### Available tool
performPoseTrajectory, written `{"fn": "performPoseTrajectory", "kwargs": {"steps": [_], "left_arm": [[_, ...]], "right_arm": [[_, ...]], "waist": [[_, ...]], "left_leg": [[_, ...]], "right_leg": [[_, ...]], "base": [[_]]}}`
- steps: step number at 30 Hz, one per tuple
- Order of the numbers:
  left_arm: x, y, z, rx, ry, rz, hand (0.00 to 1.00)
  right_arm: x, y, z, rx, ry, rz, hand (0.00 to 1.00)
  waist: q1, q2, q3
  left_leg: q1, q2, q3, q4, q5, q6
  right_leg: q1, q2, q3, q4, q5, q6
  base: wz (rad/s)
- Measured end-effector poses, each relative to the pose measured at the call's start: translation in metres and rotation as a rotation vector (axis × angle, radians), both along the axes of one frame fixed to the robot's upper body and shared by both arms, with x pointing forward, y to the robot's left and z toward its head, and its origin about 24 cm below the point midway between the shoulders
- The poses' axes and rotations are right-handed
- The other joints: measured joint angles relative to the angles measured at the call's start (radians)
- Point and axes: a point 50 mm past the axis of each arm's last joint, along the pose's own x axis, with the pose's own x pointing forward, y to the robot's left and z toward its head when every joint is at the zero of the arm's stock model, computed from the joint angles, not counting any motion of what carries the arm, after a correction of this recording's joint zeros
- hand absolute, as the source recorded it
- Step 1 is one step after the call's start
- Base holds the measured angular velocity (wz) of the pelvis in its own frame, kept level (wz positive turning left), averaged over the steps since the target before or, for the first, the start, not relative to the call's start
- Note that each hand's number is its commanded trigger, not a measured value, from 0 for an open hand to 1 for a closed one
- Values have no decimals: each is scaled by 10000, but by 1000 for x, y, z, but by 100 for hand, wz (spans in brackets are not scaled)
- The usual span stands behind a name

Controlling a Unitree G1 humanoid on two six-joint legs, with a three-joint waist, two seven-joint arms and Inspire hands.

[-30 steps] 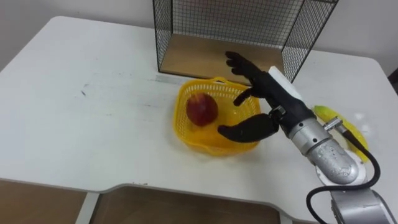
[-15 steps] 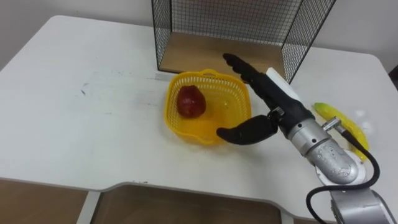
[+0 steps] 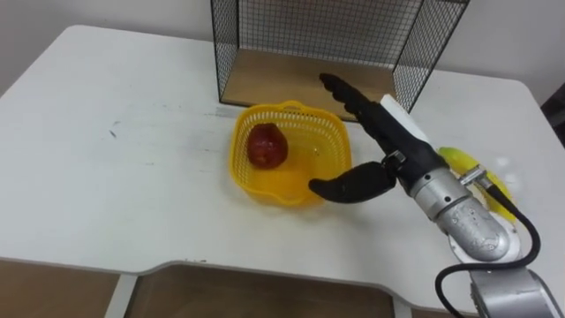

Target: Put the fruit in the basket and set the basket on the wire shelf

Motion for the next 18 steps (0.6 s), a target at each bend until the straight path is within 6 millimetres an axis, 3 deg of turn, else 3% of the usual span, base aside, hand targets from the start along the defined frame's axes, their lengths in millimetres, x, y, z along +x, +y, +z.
{"fn": "performPoseTrajectory", "kwargs": {"steps": [7, 14, 18], "left_arm": [[0, 5, 0, 87, -47, 460, 0], [-16, 3, -2, 66, 330, 873, 0], [-25, 7, -1, 137, 418, 1392, 0]], "right_arm": [[3, -21, 13, 341, -1128, -1563, 0], [2, -47, 26, 975, -2444, -3712, 0], [1, -71, 29, 1114, -3039, -5254, 0]], "waist": [[-42, 114, 59], [-374, 430, -4], [-530, 369, -18]], "left_leg": [[-34, -4, -54, 29, -2, 2], [-5, -8, -56, -14, 1, 1], [72, -16, -46, -147, 39, -23]], "right_leg": [[1, 1, -43, 1, 6, -2], [-4, 2, -22, -10, 6, 0], [5, 5, -46, -10, 6, 0]], "base": [[2], [0], [0]]}}
